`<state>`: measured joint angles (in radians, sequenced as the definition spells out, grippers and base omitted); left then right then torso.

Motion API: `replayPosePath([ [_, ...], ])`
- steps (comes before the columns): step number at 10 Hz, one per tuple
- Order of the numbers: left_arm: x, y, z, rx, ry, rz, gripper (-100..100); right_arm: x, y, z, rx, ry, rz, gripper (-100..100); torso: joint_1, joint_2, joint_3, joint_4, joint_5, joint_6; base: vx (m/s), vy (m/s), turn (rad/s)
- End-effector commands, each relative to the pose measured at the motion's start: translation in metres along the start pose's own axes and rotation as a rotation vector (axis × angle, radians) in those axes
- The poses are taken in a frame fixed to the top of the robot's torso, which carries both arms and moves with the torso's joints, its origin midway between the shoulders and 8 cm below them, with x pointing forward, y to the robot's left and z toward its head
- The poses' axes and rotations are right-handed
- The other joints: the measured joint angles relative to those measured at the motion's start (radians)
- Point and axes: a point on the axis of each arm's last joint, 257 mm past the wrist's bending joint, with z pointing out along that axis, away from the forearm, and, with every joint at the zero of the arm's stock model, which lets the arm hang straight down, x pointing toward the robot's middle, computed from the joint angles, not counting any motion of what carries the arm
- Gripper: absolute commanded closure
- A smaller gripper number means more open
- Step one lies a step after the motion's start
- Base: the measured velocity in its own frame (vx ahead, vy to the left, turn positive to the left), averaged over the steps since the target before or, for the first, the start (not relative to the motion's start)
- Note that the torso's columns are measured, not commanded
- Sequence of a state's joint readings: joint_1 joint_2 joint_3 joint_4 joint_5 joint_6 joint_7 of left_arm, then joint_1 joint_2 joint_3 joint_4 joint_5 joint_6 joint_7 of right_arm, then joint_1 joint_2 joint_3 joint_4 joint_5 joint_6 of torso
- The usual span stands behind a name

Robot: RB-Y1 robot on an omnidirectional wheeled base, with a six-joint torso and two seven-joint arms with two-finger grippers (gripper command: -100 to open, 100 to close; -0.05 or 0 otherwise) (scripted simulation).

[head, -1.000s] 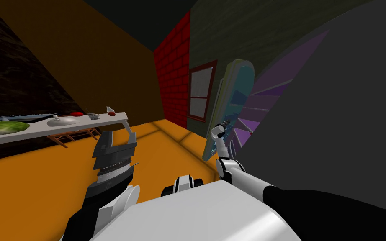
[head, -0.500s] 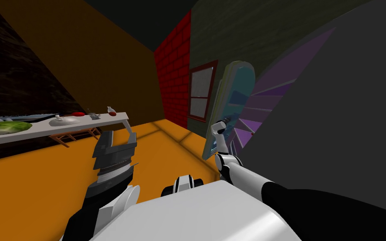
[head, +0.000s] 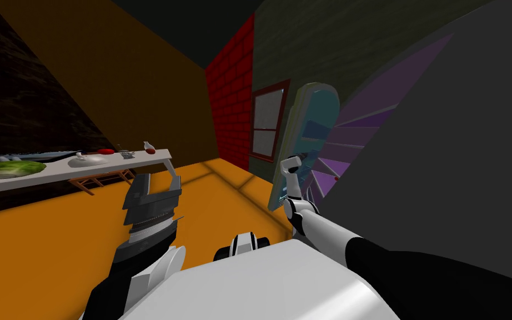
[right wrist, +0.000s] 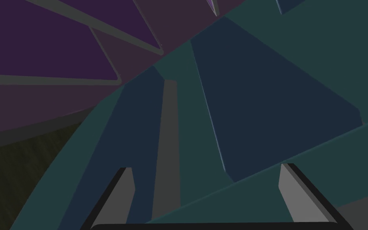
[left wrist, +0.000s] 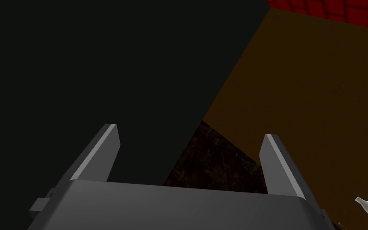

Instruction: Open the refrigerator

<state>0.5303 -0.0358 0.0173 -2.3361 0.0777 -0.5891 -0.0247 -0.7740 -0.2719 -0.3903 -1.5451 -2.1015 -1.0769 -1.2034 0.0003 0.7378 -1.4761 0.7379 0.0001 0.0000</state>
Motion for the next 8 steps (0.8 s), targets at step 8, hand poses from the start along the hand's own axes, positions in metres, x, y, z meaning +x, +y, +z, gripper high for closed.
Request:
replayPosePath([
  [8, 0.0, 0.0, 0.0, 0.0, 0.0, 0.0, 0, -0.031, -0.028, -0.001, -0.087, -0.001, 0.093, -100, -0.005, -0.001, -0.001, 0.0, -0.001, 0.0, 0.018, -0.009, 0.009],
])
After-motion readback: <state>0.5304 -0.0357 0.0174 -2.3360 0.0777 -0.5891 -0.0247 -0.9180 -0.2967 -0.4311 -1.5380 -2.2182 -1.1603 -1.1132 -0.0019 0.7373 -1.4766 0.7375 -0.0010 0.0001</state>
